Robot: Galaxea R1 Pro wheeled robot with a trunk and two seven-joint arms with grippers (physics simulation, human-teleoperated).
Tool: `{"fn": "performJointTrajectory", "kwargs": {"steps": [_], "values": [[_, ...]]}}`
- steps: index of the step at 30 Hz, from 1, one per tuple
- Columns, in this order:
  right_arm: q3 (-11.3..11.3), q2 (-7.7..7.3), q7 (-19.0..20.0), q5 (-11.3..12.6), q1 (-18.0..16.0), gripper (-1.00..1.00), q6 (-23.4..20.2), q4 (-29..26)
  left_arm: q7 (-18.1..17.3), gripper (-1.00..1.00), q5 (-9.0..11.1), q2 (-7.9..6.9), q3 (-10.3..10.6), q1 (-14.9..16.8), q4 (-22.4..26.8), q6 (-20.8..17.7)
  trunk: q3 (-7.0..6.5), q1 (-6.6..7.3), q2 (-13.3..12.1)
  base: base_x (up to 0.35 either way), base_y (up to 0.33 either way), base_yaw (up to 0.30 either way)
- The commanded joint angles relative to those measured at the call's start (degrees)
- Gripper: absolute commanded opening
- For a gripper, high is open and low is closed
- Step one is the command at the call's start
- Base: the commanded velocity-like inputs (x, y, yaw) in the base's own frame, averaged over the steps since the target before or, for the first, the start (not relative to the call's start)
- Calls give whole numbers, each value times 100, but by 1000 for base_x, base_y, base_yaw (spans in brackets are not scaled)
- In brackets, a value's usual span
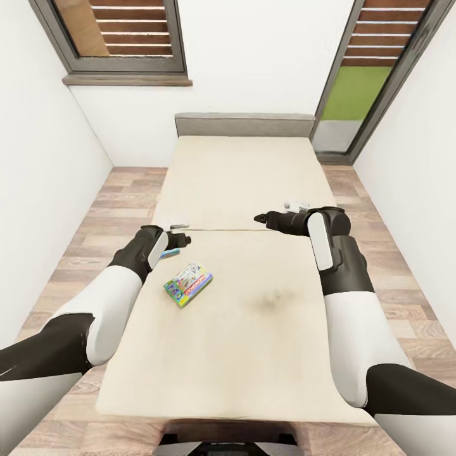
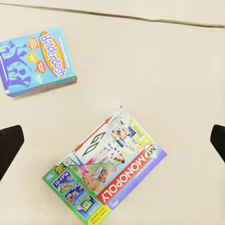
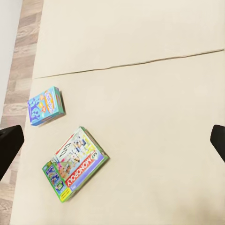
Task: Put all the toys in the child's room - the three board games (two on the bed and one on the table), the two jigsaw puzzles on the table, and the tennis ball on the table - inside the toy box on the table in the child's room.
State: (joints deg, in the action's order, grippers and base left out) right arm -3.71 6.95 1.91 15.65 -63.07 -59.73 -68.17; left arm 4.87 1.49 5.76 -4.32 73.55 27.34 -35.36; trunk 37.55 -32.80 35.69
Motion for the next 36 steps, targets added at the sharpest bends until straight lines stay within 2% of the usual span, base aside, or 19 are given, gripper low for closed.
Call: {"fn": "performJointTrajectory", "kwargs": {"steps": [1,14,36], "values": [[-16,8,20,-10,-4,100,-27,-7,23,100,18,6,-35,11,8,-29,15,-1,6,0,0,0],[-8,17,20,-10,3,100,-27,-24,23,100,23,9,-39,123,8,-37,136,-1,6,0,0,0],[31,22,28,-10,14,100,-27,-52,23,100,18,51,-36,133,8,-10,341,-1,6,0,0,0]]}}
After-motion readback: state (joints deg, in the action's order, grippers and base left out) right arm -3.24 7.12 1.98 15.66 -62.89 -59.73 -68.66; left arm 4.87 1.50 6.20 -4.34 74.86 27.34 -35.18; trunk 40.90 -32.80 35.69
